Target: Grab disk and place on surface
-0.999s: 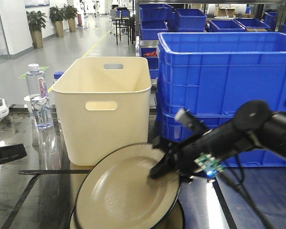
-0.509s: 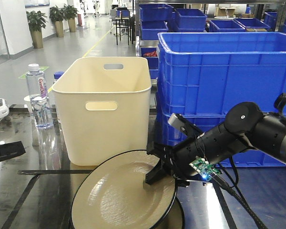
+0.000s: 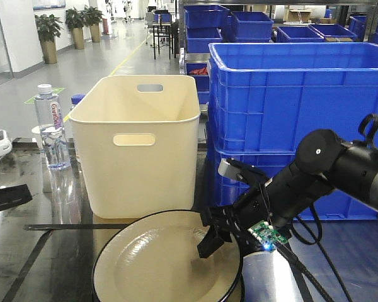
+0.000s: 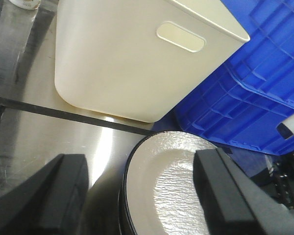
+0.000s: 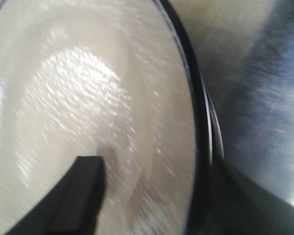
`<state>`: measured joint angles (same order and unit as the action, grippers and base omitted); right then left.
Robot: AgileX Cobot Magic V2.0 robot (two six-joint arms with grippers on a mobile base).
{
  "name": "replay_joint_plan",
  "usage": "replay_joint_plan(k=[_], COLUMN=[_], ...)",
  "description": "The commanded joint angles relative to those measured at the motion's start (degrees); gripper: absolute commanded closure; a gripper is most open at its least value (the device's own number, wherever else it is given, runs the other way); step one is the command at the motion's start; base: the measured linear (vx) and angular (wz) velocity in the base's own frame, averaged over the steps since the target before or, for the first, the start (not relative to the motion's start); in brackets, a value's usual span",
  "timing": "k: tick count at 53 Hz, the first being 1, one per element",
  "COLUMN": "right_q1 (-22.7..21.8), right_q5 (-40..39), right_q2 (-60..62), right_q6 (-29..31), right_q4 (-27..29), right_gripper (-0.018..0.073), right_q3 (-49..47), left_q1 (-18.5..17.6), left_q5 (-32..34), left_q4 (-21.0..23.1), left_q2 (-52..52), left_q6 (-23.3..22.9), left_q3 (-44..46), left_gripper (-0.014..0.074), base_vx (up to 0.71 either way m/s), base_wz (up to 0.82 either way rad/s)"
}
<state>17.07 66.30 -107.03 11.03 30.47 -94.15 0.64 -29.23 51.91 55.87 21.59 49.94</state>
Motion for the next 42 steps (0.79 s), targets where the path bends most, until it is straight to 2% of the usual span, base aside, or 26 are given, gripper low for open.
replay_joint_plan(k=[1,8,16,29,42], right_q1=[-0.49,-0.49,-0.49,-0.49,-0.49], right_q5=[2.28,5.83,4.16,-4.99,-6.23], right_q2=[2.75,3.45,7.25,13.93,14.68], right_q6=[0.5,-0.09,-1.68,-3.49,-4.18], right_q4=[-5.37,-11.13,-15.47,-15.72,-15.08], right_gripper=[0.0037,0.0037,0.0037,0.0037,0.0037], right_q3=[-4.92,-11.54,-15.28,-14.99,-14.99], left_q1=[0.07,0.07,0.07,0.07,0.07], left_q5=[2.94,2.87,2.87,2.44,2.44], left_q4=[1.71,1.71,1.77,1.83,1.83], left_q2=[-0.62,-0.62,-0.62,-0.62,-0.62], left_q6=[0.26,0.26,0.26,0.26,0.26], left_q3=[1.38,1.38,1.38,1.38,1.38], left_gripper=[0.0044,0.0044,0.0044,0.0044,0.0044], base_vx=[0.0,0.0,0.0,0.0,0.0], base_wz=[0.0,0.0,0.0,0.0,0.0])
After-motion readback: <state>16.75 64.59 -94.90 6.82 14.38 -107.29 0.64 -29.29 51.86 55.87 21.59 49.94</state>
